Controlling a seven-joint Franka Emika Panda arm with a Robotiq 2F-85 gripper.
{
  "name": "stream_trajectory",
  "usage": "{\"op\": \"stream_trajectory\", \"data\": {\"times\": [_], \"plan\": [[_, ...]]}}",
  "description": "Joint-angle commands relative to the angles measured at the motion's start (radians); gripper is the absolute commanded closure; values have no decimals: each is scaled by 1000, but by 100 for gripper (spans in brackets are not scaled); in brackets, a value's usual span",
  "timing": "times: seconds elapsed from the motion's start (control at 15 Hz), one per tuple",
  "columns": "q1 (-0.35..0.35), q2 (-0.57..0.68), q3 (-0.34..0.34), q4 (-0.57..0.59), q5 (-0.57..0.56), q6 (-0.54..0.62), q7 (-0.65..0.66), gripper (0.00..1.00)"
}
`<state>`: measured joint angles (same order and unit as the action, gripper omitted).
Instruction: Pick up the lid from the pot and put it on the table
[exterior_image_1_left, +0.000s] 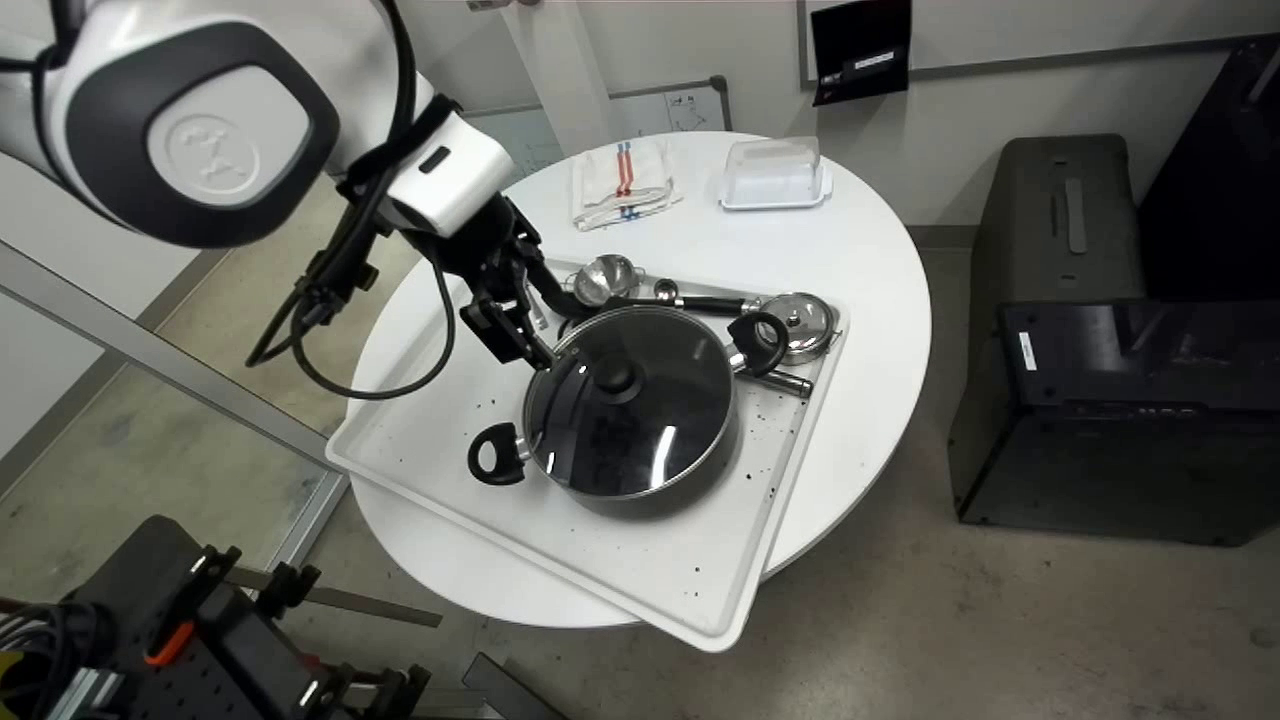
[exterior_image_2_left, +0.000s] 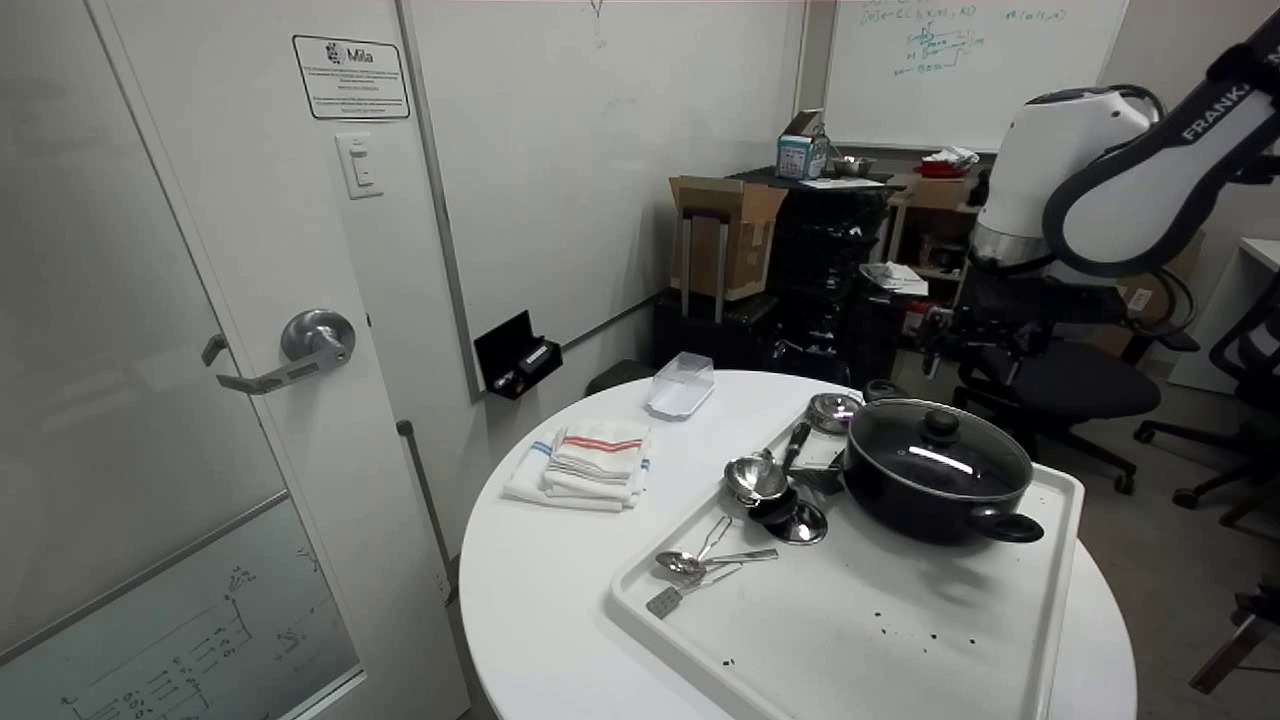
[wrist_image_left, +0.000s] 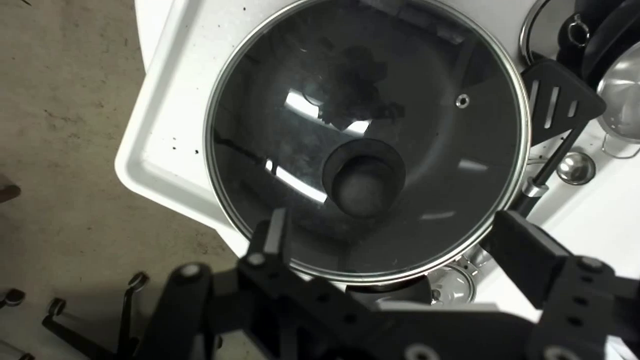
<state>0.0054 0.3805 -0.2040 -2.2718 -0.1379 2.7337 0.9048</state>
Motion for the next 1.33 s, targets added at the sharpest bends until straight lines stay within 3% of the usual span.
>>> {"op": "stream_trajectory", "data": {"times": [0.0, 0.6, 1.27], "plan": [[36, 76, -35, 46, 14, 28, 16, 0], [44, 191, -71, 126, 59, 19, 6, 0], [41, 278, -63, 199, 123, 0, -8, 0]]}}
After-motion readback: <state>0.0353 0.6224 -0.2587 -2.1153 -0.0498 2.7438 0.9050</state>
